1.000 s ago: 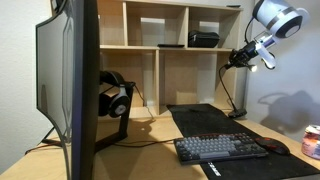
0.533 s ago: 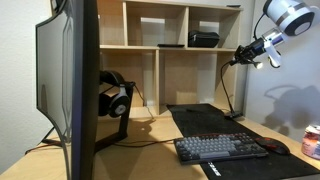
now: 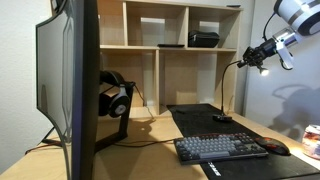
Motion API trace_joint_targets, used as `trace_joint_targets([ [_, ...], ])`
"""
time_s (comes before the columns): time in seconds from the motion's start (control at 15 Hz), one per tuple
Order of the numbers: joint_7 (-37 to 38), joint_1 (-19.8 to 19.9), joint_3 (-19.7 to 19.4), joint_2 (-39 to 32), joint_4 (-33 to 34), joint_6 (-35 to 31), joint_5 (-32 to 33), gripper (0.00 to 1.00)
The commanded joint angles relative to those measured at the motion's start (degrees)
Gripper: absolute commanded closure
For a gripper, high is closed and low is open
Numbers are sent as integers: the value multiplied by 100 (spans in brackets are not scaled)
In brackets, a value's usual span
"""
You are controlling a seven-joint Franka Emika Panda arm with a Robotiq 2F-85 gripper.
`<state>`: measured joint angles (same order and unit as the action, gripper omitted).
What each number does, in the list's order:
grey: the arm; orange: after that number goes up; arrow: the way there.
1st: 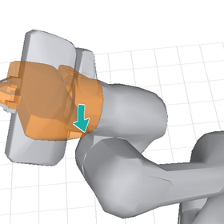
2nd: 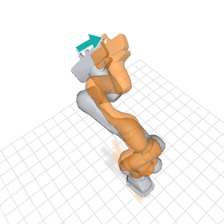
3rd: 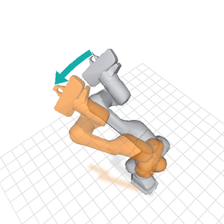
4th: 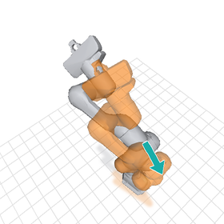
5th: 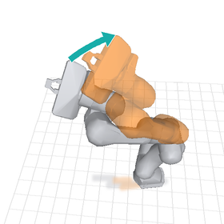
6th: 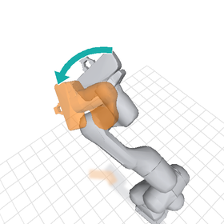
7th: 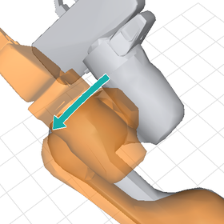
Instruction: Turn the reading light around to face the left of the table
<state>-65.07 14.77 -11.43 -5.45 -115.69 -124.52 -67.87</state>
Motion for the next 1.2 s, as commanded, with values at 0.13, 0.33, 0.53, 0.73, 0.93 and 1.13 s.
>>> trace_joint_targets([
  [0.13,-868,-269,78,511,-586,-1449,-31,98],
  [0.33,-1134,-618,360,801,-807,-2663,-45,98],
  [0.53,-1190,-951,689,781,-761,-3967,17,98],
  [0.73,-982,-1125,843,548,-800,-4883,309,98],
  [0.93,-992,-1179,847,453,-848,-5459,411,98],
  [1.13,-1110,-1241,889,510,-1170,-5720,445,98],
])
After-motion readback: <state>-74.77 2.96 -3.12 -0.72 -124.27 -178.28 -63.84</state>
